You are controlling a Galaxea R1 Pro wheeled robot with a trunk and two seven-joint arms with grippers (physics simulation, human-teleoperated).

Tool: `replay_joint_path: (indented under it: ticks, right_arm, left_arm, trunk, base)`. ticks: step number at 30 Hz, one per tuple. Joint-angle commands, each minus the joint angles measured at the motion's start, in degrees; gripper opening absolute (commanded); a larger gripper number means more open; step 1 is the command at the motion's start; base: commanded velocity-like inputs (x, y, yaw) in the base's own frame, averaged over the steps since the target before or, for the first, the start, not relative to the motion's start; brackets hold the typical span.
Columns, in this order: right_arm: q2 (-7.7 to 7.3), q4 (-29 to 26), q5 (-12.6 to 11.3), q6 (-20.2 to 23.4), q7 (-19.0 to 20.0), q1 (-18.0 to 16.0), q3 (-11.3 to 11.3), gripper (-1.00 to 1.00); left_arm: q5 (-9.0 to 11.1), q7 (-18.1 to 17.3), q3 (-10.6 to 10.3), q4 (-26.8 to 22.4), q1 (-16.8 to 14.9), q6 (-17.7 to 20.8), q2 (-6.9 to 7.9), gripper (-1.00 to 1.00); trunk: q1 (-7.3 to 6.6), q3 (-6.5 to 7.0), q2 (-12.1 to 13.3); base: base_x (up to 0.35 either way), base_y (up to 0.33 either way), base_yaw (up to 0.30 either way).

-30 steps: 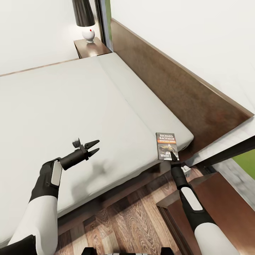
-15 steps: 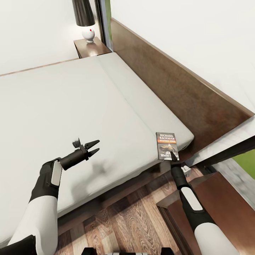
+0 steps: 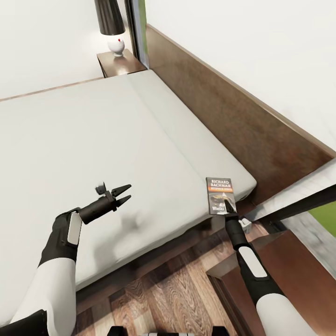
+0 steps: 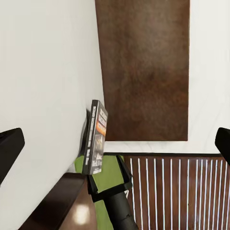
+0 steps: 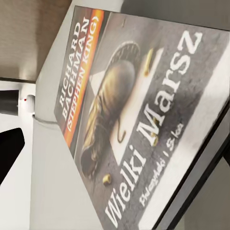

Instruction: In the bedroom, move the book from the bed onto either nightstand, and place the two sandals side by side next to the bed.

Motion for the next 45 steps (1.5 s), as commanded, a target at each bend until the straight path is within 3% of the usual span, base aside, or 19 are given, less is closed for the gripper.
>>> replay_joint_path:
  ticks: [1, 16, 17, 36, 45]
  right_arm:
    - [0.02, 0.1, -0.5, 0.0, 0.3, 0.0, 0.0, 1.0]
    - [-0.01, 0.1, -0.6, 0.0, 0.3, 0.0, 0.0, 1.0]
    - [0.01, 0.1, -0.6, 0.0, 0.3, 0.0, 0.0, -1.0]
    - [-0.01, 0.1, -0.7, 0.0, 0.3, 0.0, -0.1, -1.0]
    - [-0.01, 0.1, -0.7, 0.0, 0.3, 0.0, 0.0, -1.0]
  left_arm:
    - [-0.1, -0.2, 0.2, 0.0, 0.0, 0.3, -0.05, 1.0]
    - [-0.2, -0.1, 0.2, 0.0, 0.0, 0.3, -0.05, 1.0]
    - [-0.2, -0.1, 0.2, 0.0, 0.0, 0.3, -0.05, 1.0]
    - [-0.2, -0.1, 0.2, 0.0, 0.0, 0.3, -0.05, 1.0]
    - [-0.2, -0.1, 0.2, 0.0, 0.0, 0.3, -0.05, 1.0]
  trunk:
    - [0.0, -0.03, 0.0]
    - [0.0, -0.03, 0.0]
    - [0.0, -0.03, 0.0]
    - [0.0, -0.03, 0.0]
    - [-1.97, 1.59, 3.6]
  base:
    - [0.035, 0.0, 0.0]
    - [0.003, 0.0, 0.0]
    - [0.0, 0.0, 0.0]
    - [0.0, 0.0, 0.0]
    - [0.0, 0.0, 0.0]
